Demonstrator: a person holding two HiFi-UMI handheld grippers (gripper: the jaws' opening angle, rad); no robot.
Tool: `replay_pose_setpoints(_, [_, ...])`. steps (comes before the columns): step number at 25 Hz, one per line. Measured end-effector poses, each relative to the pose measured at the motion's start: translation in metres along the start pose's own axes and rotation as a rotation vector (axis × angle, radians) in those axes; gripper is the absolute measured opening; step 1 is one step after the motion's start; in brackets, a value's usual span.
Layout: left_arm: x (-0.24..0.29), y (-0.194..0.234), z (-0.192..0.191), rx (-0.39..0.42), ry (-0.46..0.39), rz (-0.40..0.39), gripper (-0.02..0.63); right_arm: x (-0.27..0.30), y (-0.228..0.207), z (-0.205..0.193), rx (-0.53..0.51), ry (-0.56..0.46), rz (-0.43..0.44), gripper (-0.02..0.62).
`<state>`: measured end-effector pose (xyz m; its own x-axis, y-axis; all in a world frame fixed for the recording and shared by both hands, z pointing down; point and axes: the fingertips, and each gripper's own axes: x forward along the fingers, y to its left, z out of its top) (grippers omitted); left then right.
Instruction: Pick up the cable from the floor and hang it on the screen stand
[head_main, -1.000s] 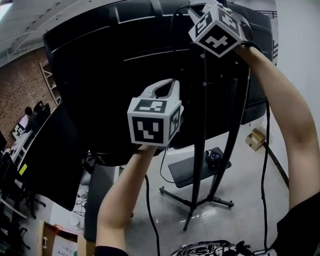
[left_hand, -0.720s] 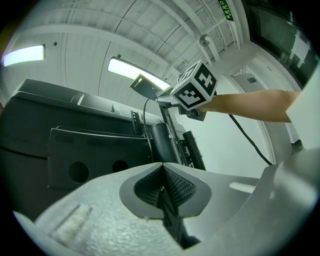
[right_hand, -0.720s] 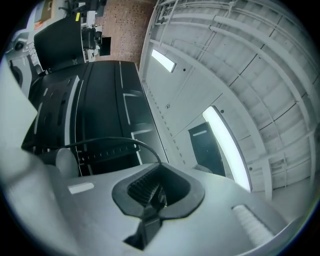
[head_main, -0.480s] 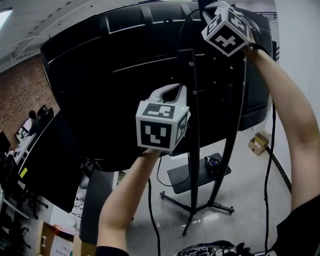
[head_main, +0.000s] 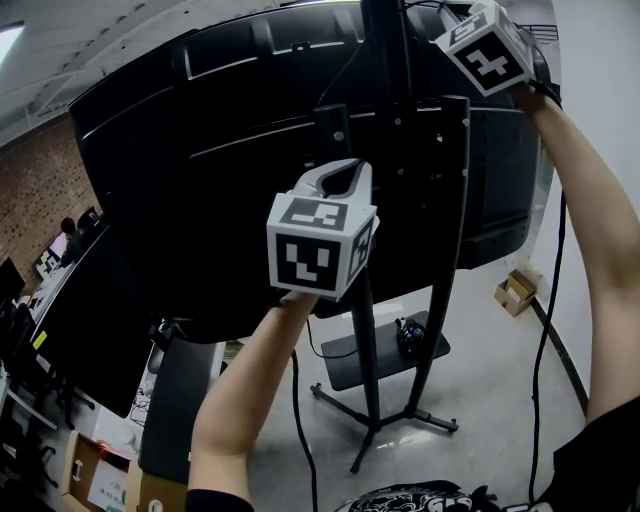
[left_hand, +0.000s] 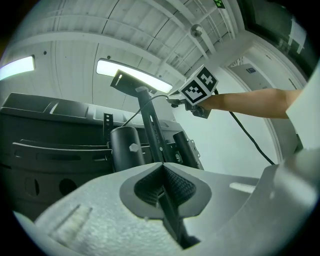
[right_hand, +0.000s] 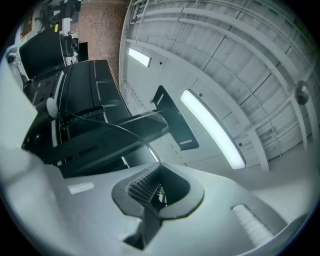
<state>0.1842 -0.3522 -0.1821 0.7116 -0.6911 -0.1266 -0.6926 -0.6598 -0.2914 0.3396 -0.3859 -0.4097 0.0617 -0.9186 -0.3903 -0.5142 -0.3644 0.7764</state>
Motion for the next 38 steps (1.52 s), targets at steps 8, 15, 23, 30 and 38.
replay_pose_setpoints(8, [0.029,-0.036,-0.003,0.016,0.03,-0.012,0.001,-0.002,-0.001,-0.062,-0.013,0.031,0.071,0.012])
replay_pose_setpoints(15, [0.045,-0.051,-0.008,0.023,0.053,-0.004,0.002,-0.002,0.003,-0.101,0.072,0.05,0.125,0.012])
replay_pose_setpoints(23, [0.054,-0.067,-0.023,0.075,0.086,0.0,0.0,-0.012,0.053,-0.165,0.383,0.215,0.365,0.012])
replay_pose_setpoints(30, [0.063,-0.087,-0.024,0.123,0.085,-0.028,0.0,-0.013,0.087,-0.183,0.604,0.333,0.553,0.012])
replay_pose_setpoints(38, [0.073,-0.1,-0.024,0.114,0.07,-0.061,0.0,-0.023,0.123,-0.193,0.829,0.372,0.721,0.012])
